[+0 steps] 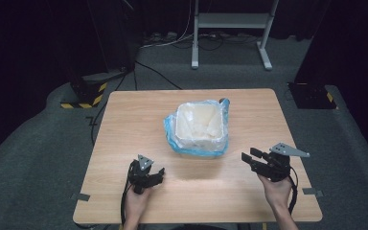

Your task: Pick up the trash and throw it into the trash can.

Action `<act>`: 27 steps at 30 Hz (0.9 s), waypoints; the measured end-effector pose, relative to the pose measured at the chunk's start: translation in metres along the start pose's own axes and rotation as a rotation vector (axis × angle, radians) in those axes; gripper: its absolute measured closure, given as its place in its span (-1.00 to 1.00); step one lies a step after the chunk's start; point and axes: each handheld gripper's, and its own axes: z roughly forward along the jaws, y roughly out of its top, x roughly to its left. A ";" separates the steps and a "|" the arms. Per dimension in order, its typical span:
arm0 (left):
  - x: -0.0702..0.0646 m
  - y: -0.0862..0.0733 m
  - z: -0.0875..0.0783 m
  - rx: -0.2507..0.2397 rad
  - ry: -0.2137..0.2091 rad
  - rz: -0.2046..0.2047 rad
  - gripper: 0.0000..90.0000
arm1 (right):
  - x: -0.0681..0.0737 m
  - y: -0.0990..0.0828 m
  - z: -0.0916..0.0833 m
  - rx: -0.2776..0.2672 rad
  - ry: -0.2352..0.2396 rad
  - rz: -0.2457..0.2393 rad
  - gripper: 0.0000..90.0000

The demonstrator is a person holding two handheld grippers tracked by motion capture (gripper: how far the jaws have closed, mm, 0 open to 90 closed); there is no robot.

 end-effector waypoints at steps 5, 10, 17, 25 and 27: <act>0.000 0.000 0.000 0.000 0.000 0.000 -0.33 | -0.003 -0.014 0.005 0.005 -0.013 0.006 0.08; 0.000 0.000 0.000 0.000 -0.001 -0.002 -0.33 | -0.004 -0.026 0.012 0.034 -0.041 -0.011 0.07; 0.000 0.000 0.000 0.000 0.000 0.001 -0.33 | -0.006 -0.045 0.026 0.091 -0.103 -0.044 0.04; 0.000 0.000 0.000 0.000 -0.001 -0.002 -0.33 | -0.010 -0.059 0.040 0.157 -0.174 -0.085 0.03; 0.000 0.000 0.000 0.000 0.000 0.000 -0.33 | -0.010 -0.061 0.042 0.170 -0.175 -0.077 0.02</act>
